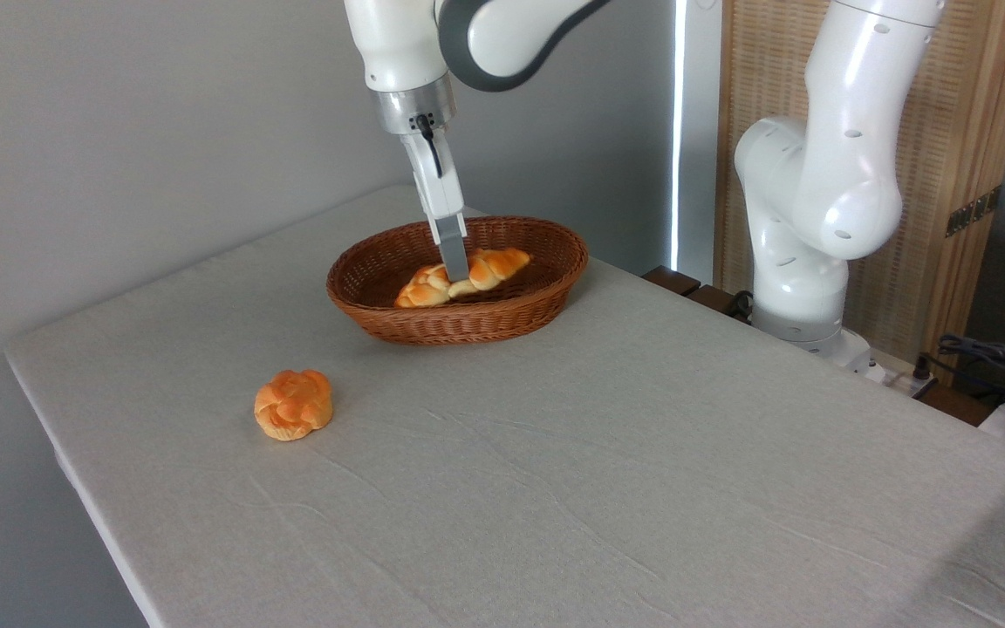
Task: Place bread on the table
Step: 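Carry the croissant over the basket rim and lower it onto the table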
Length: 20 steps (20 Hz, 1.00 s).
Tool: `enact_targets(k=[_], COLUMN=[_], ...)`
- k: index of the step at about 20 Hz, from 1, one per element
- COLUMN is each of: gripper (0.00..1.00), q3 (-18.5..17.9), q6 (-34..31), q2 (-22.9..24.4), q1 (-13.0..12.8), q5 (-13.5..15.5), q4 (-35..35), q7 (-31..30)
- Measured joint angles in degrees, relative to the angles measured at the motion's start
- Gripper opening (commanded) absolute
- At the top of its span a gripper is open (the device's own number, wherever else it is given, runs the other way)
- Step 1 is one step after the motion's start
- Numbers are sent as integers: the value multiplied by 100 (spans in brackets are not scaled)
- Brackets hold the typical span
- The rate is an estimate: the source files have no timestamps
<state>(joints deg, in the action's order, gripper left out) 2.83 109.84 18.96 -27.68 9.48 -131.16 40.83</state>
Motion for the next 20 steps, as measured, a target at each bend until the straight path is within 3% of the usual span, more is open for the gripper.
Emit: enact_targets(k=[3,11,13,17,19,20], gripper=[11,12,16,31,49,68], q3=[-393,-1196,-1282,-1433,-1500,-1527], q6=[0,-415,-449,-467,-419,-329], q2=[29,75,72,-54,-291,-453], q1=[0,5,7,25,109,153], q5=[294,329,80,-750,-1120,-1238], q4=[190,1139,1226,1226,1220,1219], q7=[0,1,1,1,1,1])
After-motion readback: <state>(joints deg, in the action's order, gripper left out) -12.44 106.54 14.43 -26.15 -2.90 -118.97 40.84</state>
